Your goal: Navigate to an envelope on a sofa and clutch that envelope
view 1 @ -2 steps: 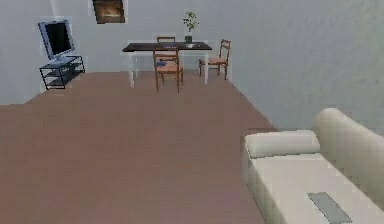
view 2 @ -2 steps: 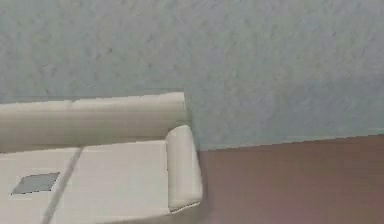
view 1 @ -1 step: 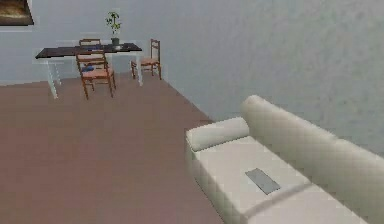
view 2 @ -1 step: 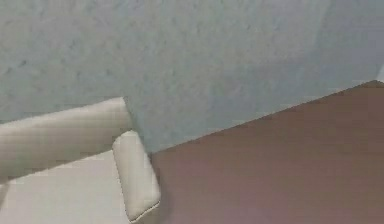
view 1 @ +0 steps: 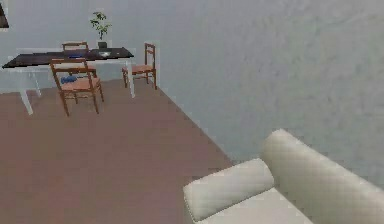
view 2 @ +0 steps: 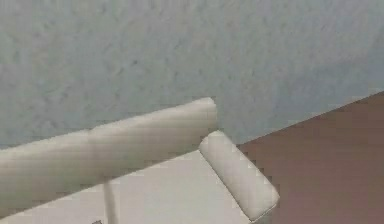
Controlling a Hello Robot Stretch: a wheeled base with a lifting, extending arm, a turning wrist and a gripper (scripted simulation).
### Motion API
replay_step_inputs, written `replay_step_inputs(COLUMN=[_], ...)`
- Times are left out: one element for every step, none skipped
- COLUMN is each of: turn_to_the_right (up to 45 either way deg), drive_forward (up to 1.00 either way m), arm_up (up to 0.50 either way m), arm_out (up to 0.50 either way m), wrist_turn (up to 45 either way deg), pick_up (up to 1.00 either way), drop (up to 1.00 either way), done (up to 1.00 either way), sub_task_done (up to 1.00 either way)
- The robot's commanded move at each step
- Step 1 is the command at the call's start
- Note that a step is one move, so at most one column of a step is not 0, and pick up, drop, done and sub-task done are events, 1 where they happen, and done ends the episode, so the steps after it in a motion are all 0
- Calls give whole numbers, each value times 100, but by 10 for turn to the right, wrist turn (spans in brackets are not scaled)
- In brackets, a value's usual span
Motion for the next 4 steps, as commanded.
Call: replay_step_inputs(turn_to_the_right=[-390, 0, 0, 0], drive_forward=[0, 0, 0, 0], arm_up=[0, 46, 0, 0], arm_out=[0, 0, 28, 0], wrist_turn=[0, 0, 0, 450], pick_up=[0, 0, 0, 0], drop=[0, 0, 0, 0], done=[0, 0, 0, 0], sub_task_done=[0, 0, 0, 0])
